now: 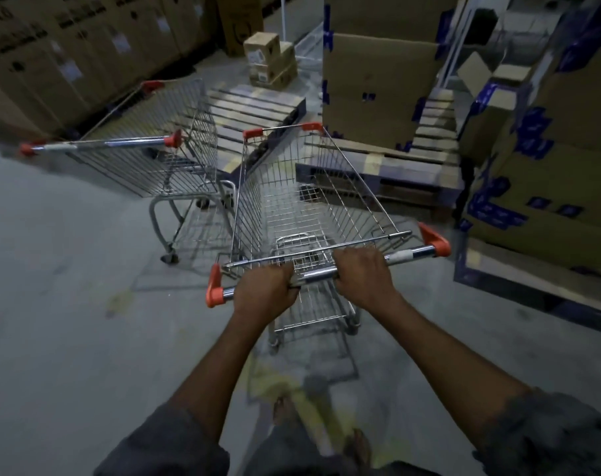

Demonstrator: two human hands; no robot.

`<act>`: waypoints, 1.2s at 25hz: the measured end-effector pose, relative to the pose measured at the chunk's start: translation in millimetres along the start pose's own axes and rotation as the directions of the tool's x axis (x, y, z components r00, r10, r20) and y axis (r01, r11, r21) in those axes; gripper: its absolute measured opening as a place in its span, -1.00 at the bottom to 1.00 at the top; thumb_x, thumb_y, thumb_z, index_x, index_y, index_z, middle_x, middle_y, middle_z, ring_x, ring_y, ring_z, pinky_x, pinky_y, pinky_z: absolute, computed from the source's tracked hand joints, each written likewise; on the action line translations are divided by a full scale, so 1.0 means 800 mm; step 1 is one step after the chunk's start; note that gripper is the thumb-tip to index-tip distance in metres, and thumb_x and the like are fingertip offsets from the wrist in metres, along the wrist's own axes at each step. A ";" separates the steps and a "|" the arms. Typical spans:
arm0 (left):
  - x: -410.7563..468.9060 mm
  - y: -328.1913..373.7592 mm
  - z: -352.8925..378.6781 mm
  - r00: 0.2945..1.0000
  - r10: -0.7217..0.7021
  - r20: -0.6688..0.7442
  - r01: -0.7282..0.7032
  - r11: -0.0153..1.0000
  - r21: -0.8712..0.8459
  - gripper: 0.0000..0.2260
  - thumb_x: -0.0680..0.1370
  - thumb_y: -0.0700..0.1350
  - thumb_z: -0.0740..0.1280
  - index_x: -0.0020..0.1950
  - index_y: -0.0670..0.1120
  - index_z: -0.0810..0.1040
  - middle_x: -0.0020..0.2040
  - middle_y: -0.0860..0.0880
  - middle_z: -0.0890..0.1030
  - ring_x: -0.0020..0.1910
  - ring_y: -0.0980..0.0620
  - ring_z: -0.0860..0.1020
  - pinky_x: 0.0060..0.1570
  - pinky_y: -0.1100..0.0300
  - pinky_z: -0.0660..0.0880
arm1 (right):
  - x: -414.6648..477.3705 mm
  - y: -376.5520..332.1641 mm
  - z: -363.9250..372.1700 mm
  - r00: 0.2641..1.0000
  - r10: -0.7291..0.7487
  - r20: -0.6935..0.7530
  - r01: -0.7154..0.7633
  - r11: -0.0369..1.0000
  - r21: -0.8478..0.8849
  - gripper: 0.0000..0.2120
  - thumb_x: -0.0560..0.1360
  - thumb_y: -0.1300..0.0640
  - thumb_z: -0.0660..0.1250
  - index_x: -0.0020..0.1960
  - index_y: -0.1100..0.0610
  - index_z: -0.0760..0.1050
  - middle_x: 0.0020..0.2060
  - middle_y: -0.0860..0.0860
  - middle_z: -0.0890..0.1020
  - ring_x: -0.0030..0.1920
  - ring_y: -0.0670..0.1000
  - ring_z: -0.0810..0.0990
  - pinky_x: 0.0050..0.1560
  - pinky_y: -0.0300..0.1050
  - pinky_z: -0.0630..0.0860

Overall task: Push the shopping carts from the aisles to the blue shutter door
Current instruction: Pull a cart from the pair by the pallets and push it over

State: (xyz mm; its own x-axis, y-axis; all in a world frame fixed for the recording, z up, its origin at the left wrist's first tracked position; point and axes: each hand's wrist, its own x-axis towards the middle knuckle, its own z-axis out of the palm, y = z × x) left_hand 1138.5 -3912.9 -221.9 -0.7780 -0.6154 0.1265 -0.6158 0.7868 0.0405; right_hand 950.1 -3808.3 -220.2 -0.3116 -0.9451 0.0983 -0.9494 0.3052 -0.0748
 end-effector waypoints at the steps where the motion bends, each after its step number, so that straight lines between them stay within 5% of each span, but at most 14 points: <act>1: -0.019 0.002 -0.001 1.000 0.007 -0.004 -0.007 1.000 0.007 -0.80 0.53 0.12 0.32 -0.10 -0.01 0.52 -0.26 -0.05 0.64 -0.31 -0.16 0.64 -0.35 0.11 0.46 | -0.022 -0.009 0.001 1.000 0.003 -0.024 -0.003 1.000 0.017 -0.79 0.22 0.12 0.49 -0.17 0.08 0.54 -0.31 0.05 0.64 -0.29 0.16 0.63 -0.21 -0.03 0.49; 7: -0.106 0.004 -0.004 0.997 0.053 -0.047 -0.052 0.998 0.023 -0.82 0.45 0.06 0.44 -0.15 -0.01 0.54 -0.31 -0.01 0.63 -0.40 -0.12 0.62 -0.43 0.13 0.47 | -0.121 -0.055 0.003 0.988 0.045 -0.147 -0.036 0.997 0.066 -0.79 0.23 0.07 0.44 -0.17 0.07 0.51 -0.29 0.03 0.61 -0.27 0.15 0.59 -0.21 -0.02 0.45; 10: -0.142 0.011 -0.011 0.992 0.106 -0.071 -0.107 0.994 -0.004 -0.80 0.48 0.13 0.36 -0.12 0.01 0.52 -0.25 0.01 0.63 -0.33 -0.11 0.63 -0.40 0.14 0.44 | -0.161 -0.077 -0.017 0.992 0.121 -0.021 -0.120 0.991 0.060 -0.78 0.31 -0.04 0.37 -0.10 0.03 0.55 -0.19 0.02 0.65 -0.18 0.15 0.65 -0.13 -0.01 0.52; 13: -0.175 0.023 -0.014 0.988 0.155 -0.003 -0.155 0.985 -0.074 -0.75 0.46 0.15 0.31 0.01 0.01 0.53 0.05 0.01 0.61 -0.05 -0.09 0.62 -0.25 0.08 0.50 | -0.193 -0.091 -0.039 0.945 0.274 0.182 -0.289 0.955 0.064 -0.67 0.32 -0.12 0.41 0.02 0.01 0.63 0.19 0.04 0.56 0.01 0.17 0.65 0.05 0.03 0.54; 16: -0.200 0.036 -0.018 0.973 0.198 0.120 -0.182 0.974 -0.134 -0.56 0.43 0.23 0.34 0.17 -0.02 0.59 0.49 -0.03 0.41 0.38 -0.11 0.43 0.11 -0.07 0.54 | -0.232 -0.104 -0.051 0.893 0.316 0.321 -0.314 0.948 -0.059 -0.57 0.39 -0.16 0.40 0.18 0.01 0.66 0.54 0.02 0.31 0.19 0.23 0.61 0.20 0.06 0.50; 19: -0.224 0.060 -0.029 0.920 0.250 0.301 -0.225 0.967 -0.116 -0.51 0.48 0.28 0.33 0.24 -0.02 0.64 0.58 -0.03 0.31 0.50 -0.09 0.34 0.24 -0.12 0.50 | -0.284 -0.111 -0.060 0.890 0.305 0.340 -0.286 0.952 -0.107 -0.62 0.44 -0.11 0.36 0.17 0.04 0.67 0.55 0.02 0.36 0.21 0.20 0.62 0.16 0.02 0.52; 24: -0.285 0.112 -0.033 0.895 0.355 0.270 -0.332 0.935 -0.127 -0.53 0.48 0.26 0.23 0.14 -0.03 0.68 0.49 -0.08 0.43 0.40 -0.12 0.45 0.21 -0.05 0.54 | -0.378 -0.095 -0.063 0.930 0.194 0.311 -0.171 0.980 -0.101 -0.62 0.43 -0.16 0.31 0.09 -0.01 0.72 0.52 -0.04 0.40 0.52 0.12 0.27 0.39 0.17 0.36; 30: -0.343 0.175 -0.041 0.882 0.415 0.223 -0.404 0.910 -0.093 -0.55 0.48 0.24 0.27 0.21 -0.01 0.63 0.49 -0.04 0.44 0.39 -0.09 0.47 0.15 -0.01 0.56 | -0.479 -0.087 -0.069 0.921 0.296 0.254 -0.300 0.954 -0.022 -0.64 0.36 -0.08 0.35 0.06 0.06 0.72 0.51 -0.04 0.43 0.43 0.07 0.44 0.24 0.09 0.50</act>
State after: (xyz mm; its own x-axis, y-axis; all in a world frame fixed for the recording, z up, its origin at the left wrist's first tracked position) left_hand 1270.2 -3632.5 -218.2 -0.9695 -0.2271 -0.0925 -0.2345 0.9690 0.0780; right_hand 1133.3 -3460.8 -197.5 -0.5574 -0.8096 -0.1838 -0.8125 0.5775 -0.0794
